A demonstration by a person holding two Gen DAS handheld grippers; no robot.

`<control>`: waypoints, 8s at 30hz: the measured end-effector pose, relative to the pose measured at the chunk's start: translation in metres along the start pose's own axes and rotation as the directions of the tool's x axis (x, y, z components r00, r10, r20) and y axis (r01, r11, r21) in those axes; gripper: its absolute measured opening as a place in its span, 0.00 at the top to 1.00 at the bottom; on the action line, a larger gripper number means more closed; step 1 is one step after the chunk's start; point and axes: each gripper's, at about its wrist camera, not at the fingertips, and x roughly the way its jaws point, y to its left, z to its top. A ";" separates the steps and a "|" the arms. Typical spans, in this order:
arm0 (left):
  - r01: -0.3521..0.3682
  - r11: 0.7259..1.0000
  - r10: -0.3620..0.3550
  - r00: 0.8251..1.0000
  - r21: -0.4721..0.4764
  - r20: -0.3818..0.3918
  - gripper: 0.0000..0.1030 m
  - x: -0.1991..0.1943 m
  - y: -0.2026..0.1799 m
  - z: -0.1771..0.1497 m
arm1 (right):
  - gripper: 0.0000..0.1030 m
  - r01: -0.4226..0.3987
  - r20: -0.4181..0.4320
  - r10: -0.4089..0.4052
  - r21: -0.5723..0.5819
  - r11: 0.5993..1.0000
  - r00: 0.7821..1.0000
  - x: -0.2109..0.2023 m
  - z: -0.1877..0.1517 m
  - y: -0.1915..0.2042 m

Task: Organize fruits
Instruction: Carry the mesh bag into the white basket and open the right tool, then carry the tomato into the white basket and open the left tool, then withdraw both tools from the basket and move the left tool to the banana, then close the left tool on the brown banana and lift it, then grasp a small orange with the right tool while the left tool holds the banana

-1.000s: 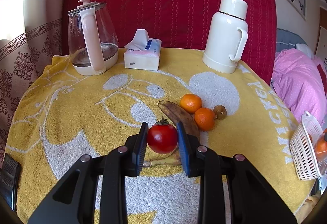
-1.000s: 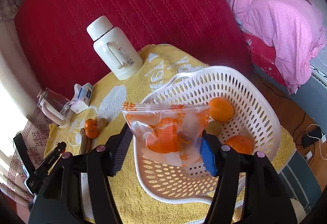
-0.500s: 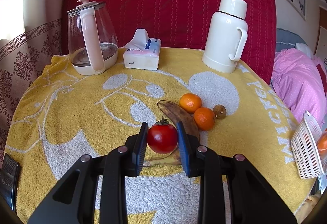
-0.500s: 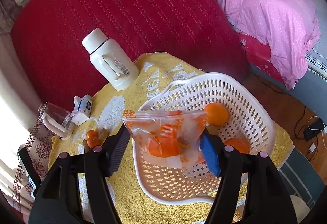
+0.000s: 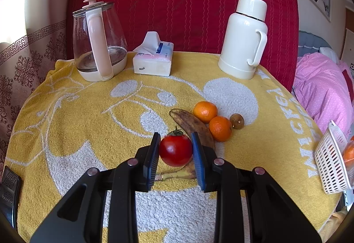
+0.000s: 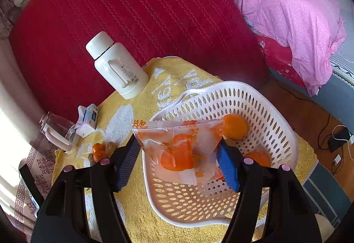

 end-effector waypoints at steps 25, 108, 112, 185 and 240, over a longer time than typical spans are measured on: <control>0.006 1.000 -0.006 1.000 0.004 -0.001 0.72 0.000 -0.002 0.000 | 0.20 0.005 0.045 -0.004 -0.017 1.000 0.999 -0.013 0.010 -0.002; 0.341 0.927 -0.333 0.940 0.156 -0.079 0.19 -0.053 -0.165 -0.016 | 0.20 0.057 0.171 -0.029 -0.163 0.985 0.985 -0.057 -0.010 -0.027; 0.313 0.941 -0.306 0.949 0.129 -0.070 0.19 -0.049 -0.147 -0.013 | 0.20 0.050 0.166 -0.019 -0.182 0.982 0.986 -0.056 -0.015 -0.019; 0.058 0.994 -0.036 0.977 0.097 -0.210 0.53 0.079 -0.026 -0.005 | 0.20 -0.169 -0.172 0.087 -0.548 0.819 0.981 0.041 -0.131 0.123; 0.076 0.993 -0.073 0.997 -0.094 0.033 0.69 -0.009 0.039 0.025 | 0.20 -0.187 -0.261 0.059 -0.499 0.846 0.964 0.105 -0.102 0.169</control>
